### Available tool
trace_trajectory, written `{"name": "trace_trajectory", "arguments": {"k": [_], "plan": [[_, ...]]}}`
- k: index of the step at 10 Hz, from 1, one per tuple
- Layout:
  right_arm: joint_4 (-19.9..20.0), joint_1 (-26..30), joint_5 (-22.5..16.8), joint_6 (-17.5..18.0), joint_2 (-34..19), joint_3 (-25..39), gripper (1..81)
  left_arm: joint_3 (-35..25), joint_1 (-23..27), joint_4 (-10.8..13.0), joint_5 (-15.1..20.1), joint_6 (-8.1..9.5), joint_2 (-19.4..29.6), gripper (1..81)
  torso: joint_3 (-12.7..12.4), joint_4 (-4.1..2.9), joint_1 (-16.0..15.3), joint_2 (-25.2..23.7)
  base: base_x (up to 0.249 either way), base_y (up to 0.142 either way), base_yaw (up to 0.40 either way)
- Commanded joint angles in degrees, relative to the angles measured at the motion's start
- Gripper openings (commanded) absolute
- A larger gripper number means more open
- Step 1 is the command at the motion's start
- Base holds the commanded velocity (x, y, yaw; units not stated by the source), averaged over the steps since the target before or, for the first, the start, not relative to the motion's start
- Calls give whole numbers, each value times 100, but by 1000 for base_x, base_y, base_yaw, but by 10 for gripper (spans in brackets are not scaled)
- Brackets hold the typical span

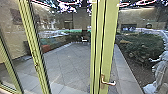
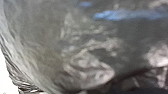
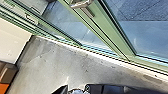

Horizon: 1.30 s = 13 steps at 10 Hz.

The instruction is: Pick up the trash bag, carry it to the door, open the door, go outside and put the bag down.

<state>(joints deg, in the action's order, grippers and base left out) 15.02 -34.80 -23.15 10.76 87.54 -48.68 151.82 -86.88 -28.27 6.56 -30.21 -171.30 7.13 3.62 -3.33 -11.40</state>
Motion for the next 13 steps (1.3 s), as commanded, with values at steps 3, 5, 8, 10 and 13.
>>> {"name": "trace_trajectory", "arguments": {"k": [3, 5, 8, 10, 13], "plan": [[116, 1576, -1183, 1137, 442, -500, 811, -30, 281, 14, 425, -47, -36, 10, 0, 0, 0, 0, 0, 0, 0], [115, 1883, -1324, 1420, 680, -642, 811, -30, 281, 6, 425, -47, -36, 10, 0, 0, 0, 0, 0, 0, 0], [115, 2139, -1385, 1744, 1065, -878, 811, -30, 290, 6, 425, -47, -36, 10, 5, 0, -5, 2, 0, 0, 0], [107, 2201, -1385, 1964, 1452, -1186, 811, -30, 290, 23, 425, -47, -27, 10, 5, 0, -5, 2, 0, 0, 0], [124, 2218, -1376, 2157, 2006, -1722, 811, 119, 290, 32, 425, -47, -62, 10, 6, 0, -5, 2, 0, 0, 0]]}}
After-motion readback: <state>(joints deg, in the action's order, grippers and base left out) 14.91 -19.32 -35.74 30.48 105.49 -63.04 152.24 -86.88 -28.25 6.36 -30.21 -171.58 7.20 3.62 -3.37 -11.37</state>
